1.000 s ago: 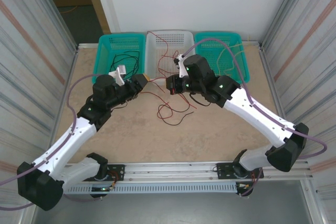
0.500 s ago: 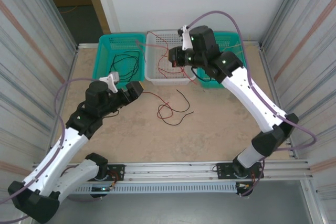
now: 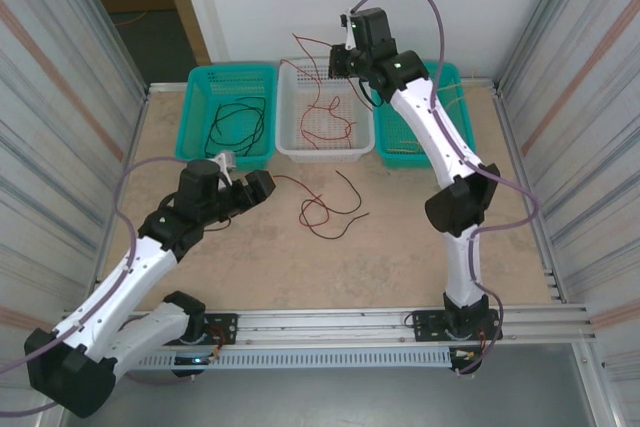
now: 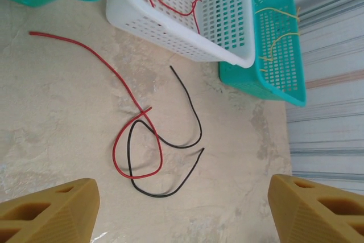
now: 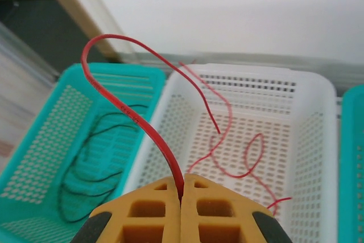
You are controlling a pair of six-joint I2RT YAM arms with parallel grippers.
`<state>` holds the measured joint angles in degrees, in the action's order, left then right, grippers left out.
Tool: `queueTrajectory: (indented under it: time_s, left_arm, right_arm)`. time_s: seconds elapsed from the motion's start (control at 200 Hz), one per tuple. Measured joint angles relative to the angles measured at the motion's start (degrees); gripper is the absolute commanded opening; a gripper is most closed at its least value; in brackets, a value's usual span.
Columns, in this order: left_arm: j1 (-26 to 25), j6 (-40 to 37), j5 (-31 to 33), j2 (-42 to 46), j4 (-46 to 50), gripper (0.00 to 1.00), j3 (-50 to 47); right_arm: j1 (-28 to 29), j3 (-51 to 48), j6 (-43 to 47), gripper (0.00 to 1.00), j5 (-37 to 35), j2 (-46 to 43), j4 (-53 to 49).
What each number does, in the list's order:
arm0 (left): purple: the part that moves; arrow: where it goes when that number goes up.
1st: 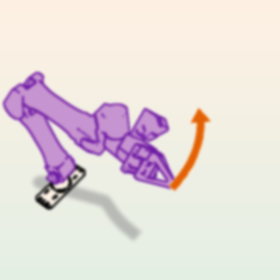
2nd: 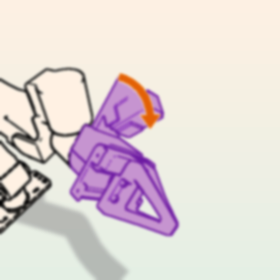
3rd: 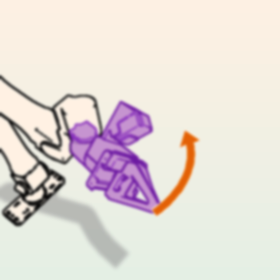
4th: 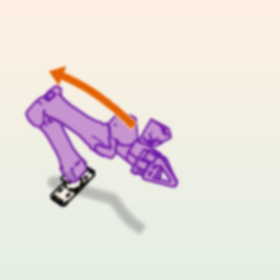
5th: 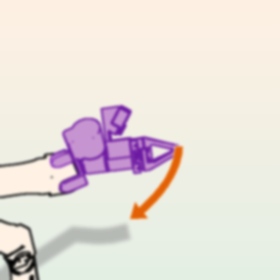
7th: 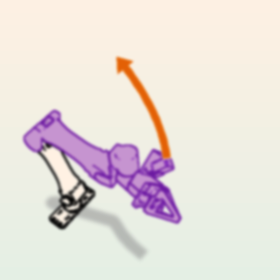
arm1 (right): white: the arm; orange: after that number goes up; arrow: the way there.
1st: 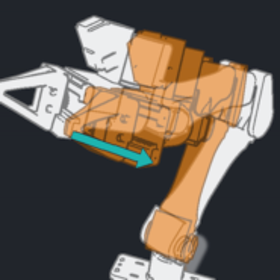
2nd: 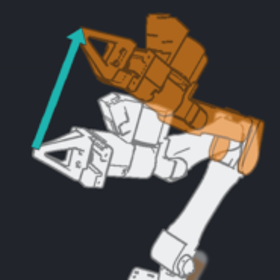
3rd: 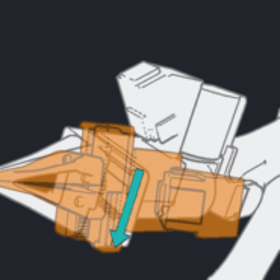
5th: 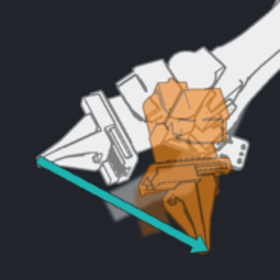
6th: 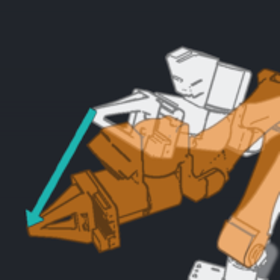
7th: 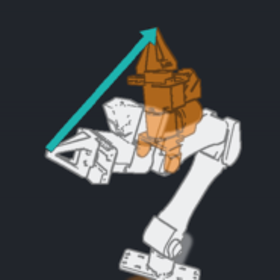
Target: Untangle the cables
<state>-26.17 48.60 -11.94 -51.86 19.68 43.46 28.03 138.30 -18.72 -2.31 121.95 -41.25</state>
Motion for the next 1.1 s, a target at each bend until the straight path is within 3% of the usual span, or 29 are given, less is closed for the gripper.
queueTrajectory:
  time_s: [0.095,0.13,0.205,0.23,0.396,0.636,0.847,0.987,1.102]
  left_arm:
    - [0.0,-0.4,0.0,-1.1,-0.2,0.75,-0.1]
    - [0.0,-0.5,-0.1,-1.5,-0.2,0.74,-0.2]
    - [0.0,-0.5,-0.2,-2.2,-0.2,0.74,-0.3]
    - [0.0,-0.6,-0.2,-2.4,-0.2,0.74,-0.4]
    - [0.3,-0.6,0.0,-2.8,-0.2,0.71,-0.7]
    - [0.3,-1.9,2.0,-2.5,2.9,0.61,-0.7]
    - [0.3,-2.5,1.4,-5.8,3.3,0.51,-0.5]
    - [-2.0,-3.1,0.9,-14.5,1.6,0.54,0.5]
    - [-4.0,-4.9,0.3,-23.0,0.2,0.53,4.5]
  right_arm:
    - [-0.4,0.2,0.4,0.00,-2.4,2.6,0.2]
    - [-0.6,-0.2,0.6,0.10,-2.8,3.3,0.9]
    - [-0.6,-3.6,1.2,0.42,-2.7,3.9,3.7]
    - [-0.6,-4.7,1.2,0.47,-2.6,4.1,4.3]
    - [0.2,-13.6,1.2,0.48,-2.6,4.6,7.6]
    - [2.0,-30.7,-0.3,0.49,-1.9,-3.5,10.4]
    - [6.9,-47.2,-2.6,0.51,-2.5,-27.0,12.3]
    - [14.1,-60.7,-6.8,0.52,-2.9,-43.3,13.2]
    - [17.2,-70.4,-11.4,0.51,-3.4,-49.6,11.8]
